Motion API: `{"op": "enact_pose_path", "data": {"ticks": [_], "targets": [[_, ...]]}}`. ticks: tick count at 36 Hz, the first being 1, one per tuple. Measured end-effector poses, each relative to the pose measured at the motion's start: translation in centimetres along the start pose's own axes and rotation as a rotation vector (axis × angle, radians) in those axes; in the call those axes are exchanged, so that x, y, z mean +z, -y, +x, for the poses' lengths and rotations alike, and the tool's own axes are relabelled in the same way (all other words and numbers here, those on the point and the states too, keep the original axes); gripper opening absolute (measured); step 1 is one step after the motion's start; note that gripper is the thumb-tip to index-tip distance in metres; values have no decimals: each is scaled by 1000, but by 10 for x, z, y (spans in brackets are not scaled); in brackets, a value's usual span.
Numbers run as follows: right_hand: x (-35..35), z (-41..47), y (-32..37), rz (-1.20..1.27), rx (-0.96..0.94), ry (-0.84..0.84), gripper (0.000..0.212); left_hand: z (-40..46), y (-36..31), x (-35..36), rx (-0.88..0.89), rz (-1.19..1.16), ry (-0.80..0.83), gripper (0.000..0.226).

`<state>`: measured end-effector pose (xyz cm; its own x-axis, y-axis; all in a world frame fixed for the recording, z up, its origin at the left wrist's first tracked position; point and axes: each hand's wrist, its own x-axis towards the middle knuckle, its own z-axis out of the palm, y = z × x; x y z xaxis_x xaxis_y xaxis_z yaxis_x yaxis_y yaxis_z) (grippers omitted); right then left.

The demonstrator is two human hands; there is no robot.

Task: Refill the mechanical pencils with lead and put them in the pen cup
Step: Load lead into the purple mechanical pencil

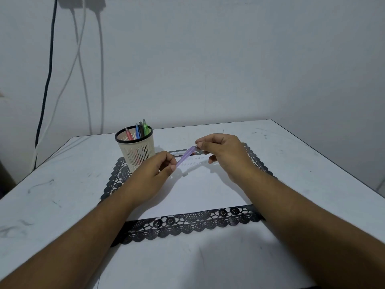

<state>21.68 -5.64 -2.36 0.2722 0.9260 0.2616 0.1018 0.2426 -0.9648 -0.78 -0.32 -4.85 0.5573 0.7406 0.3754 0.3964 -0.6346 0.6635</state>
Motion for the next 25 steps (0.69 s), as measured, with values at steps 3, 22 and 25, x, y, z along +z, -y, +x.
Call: {"op": "enact_pose_path", "data": {"ticks": [3,22,25], "targets": [[1,0,-4,-40,-28,-15,9,0,1,0,-3,-2,-2,11],[11,4,-28,-537,-141,100,16,3,4,3,-91,-375,-27,11],[15,-3,-33,-715,-108,244,19,3,2,4,-113,-442,-30,8]]}}
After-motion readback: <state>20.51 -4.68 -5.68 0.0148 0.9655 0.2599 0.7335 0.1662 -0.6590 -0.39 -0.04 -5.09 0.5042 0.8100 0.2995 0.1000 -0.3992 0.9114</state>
